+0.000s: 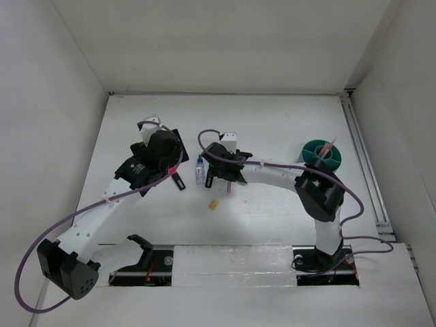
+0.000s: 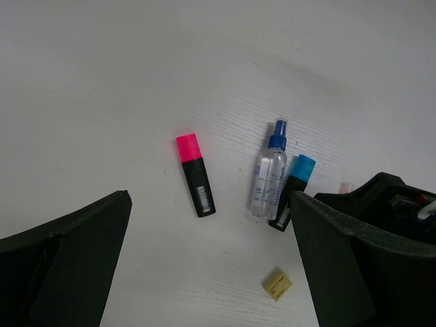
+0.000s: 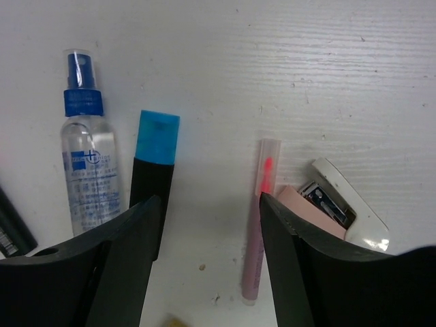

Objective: Sort the stationery into containers
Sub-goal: Pick up the pen from the center of the board.

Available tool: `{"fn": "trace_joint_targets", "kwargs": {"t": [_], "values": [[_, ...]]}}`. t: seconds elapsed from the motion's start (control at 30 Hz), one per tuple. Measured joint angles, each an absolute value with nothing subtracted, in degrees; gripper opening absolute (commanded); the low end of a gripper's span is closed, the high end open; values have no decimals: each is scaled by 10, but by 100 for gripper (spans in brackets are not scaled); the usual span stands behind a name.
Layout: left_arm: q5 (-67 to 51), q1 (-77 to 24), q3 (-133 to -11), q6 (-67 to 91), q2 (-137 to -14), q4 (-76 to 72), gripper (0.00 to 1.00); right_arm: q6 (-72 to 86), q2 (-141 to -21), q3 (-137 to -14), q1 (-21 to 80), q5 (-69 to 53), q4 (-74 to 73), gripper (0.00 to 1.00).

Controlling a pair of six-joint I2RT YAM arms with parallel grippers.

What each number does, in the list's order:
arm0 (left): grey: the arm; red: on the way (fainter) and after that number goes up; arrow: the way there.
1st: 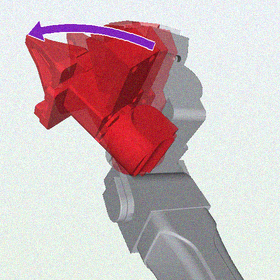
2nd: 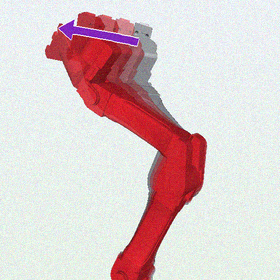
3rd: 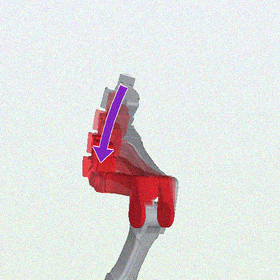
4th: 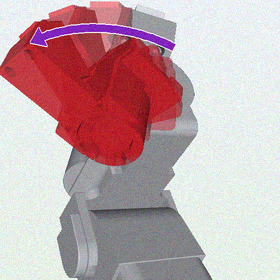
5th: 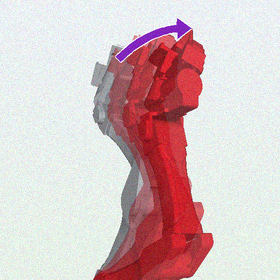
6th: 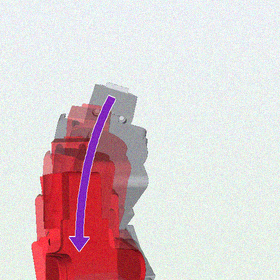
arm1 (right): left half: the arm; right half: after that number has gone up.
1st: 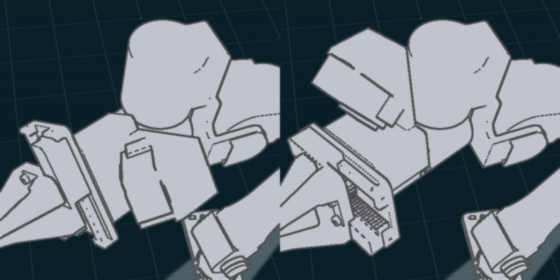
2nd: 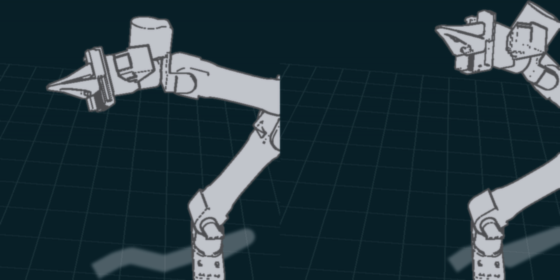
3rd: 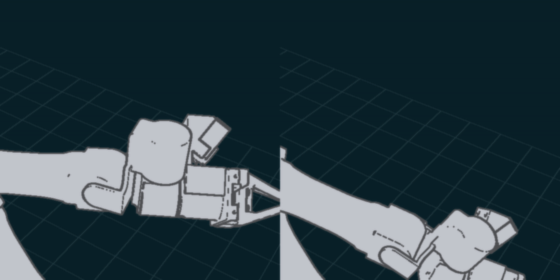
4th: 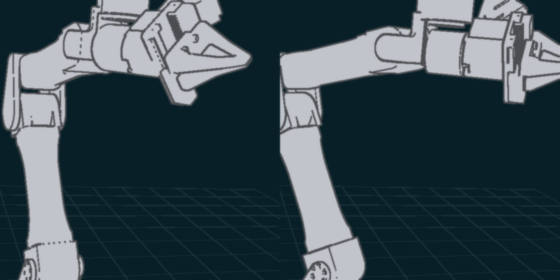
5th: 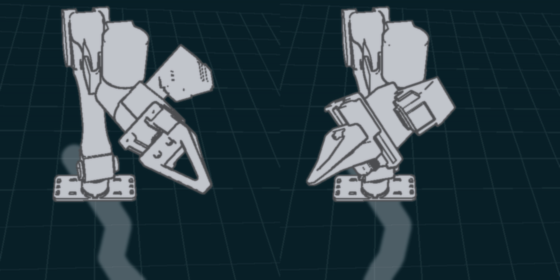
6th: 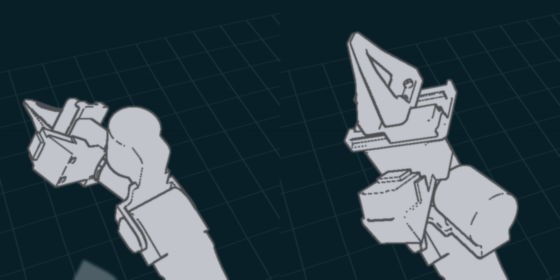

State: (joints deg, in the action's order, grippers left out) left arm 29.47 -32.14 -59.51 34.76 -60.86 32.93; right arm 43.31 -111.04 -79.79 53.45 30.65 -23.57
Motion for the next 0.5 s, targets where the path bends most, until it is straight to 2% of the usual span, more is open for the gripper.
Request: {"fn": "trace_joint_targets", "kwargs": {"t": [0.5], "values": [[281, -321, -595, 340, -608, 328, 100, 402, -1155, -840, 479, 304, -253, 61]]}}
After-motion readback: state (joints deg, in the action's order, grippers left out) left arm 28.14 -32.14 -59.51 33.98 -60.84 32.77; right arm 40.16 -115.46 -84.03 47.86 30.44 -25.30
